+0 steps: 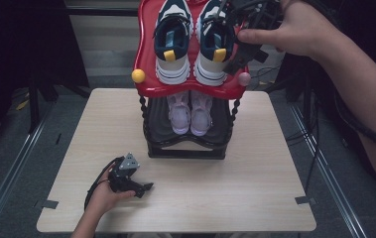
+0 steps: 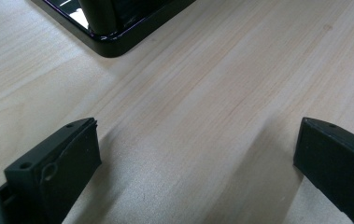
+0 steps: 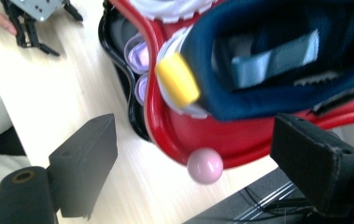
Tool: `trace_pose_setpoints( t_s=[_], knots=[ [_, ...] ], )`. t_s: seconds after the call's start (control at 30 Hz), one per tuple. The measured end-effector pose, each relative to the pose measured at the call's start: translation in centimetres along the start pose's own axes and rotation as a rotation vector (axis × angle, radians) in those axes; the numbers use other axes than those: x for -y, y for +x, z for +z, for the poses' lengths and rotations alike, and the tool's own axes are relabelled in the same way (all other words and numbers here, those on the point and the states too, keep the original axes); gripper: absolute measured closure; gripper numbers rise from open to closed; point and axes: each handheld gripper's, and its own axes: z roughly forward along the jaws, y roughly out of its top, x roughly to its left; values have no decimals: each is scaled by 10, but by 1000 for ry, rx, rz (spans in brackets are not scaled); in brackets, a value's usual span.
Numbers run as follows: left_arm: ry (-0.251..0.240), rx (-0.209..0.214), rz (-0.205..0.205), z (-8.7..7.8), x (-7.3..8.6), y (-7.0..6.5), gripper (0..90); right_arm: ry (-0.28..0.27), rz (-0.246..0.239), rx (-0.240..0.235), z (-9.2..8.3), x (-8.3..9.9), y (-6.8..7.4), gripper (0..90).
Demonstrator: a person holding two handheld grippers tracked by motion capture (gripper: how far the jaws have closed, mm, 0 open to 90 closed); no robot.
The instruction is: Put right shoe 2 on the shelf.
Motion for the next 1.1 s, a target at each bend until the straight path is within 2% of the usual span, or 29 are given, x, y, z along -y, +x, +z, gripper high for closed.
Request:
trace_pose_setpoints(
  t_s=[0.33, 0.57, 0.63, 0.83, 1.1],
  knots=[
    [0, 0, 0, 0, 0, 0, 0, 36, 8, -28, 2, 26, 5, 150],
    [0, 0, 0, 0, 0, 0, 0, 36, 32, -37, 6, 49, 9, 152],
    [-3, -3, -1, 0, 0, 0, 0, 37, 54, -45, 6, 55, 12, 152],
    [-3, -1, -4, 0, 0, 0, 0, 35, 58, -56, 12, 71, 15, 153],
    [0, 0, -1, 0, 0, 0, 0, 30, 67, -76, 21, 86, 27, 153]
  ],
)
